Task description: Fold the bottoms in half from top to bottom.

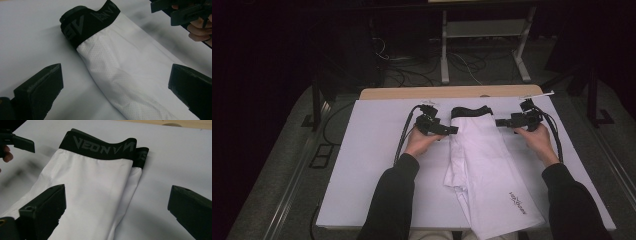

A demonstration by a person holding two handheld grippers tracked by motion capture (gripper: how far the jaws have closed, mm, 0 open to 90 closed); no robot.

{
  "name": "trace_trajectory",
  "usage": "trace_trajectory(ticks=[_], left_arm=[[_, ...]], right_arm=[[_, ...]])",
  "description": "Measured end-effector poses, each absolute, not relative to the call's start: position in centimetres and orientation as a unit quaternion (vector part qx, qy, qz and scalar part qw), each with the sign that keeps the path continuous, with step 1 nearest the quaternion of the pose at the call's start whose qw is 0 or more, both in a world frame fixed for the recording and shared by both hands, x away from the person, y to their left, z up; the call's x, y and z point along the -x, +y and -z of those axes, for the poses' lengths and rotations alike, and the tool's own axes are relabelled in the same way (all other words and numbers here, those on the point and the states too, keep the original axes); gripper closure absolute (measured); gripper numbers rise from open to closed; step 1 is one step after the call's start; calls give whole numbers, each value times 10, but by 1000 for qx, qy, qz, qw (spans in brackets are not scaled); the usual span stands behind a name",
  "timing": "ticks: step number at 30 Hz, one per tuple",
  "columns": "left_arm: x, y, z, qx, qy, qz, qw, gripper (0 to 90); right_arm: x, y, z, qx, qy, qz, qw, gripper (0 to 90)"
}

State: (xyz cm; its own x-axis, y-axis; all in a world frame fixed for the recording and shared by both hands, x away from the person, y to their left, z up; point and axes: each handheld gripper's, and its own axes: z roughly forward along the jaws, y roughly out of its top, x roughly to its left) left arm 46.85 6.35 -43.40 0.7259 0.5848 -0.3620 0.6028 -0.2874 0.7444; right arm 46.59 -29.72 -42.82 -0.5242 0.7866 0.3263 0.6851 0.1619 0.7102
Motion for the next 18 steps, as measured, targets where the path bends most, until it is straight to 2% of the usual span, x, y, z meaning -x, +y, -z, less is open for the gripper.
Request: trace_trajectory(ticks=[11, 18], left_arm=[[-481, 55, 442, -804, 377, 25, 460, 0], [-485, 49, 445, -803, 380, 28, 459, 0]], right_arm=[[-478, -294, 436, -504, 765, -400, 35, 57], [-480, -291, 443, -513, 768, -384, 15, 119]])
